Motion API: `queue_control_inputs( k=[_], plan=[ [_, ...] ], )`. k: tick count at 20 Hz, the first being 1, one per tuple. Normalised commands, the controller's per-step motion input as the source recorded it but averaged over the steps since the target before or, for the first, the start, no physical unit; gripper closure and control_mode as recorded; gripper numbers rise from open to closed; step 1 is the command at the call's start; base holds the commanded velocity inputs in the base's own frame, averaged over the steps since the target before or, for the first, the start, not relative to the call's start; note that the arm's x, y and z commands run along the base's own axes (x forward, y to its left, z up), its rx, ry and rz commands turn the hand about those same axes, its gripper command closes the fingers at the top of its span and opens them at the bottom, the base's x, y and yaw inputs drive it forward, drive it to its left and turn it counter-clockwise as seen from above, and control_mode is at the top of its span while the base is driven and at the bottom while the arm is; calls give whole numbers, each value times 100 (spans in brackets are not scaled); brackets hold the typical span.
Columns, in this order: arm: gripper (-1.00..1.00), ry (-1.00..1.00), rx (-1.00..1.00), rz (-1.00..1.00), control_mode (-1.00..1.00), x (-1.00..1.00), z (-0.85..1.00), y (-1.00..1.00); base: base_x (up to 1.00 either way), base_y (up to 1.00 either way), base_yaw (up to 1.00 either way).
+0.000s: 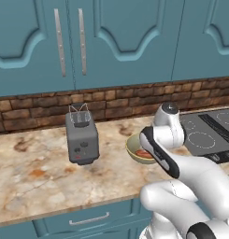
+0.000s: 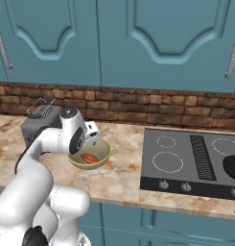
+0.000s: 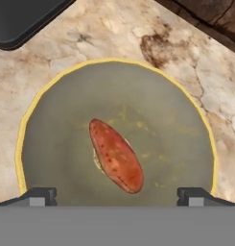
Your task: Place the fish on the plate and place the sweet potato on the same plate.
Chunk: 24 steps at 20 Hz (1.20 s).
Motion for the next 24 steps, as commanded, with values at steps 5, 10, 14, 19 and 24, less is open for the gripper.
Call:
queue_control_inputs(
  k=[5,10,14,19,24],
  plan=[
    [-100,1,0,0,-100,34,-17,0,0,0,0],
    [-100,3,0,0,-100,24,-19,0,0,0,0],
    [-100,17,0,0,-100,0,0,0,0,0,0],
    [-100,19,0,0,-100,0,-3,0,0,0,0],
    [-100,5,0,0,-100,0,-5,0,0,0,0]
  ],
)
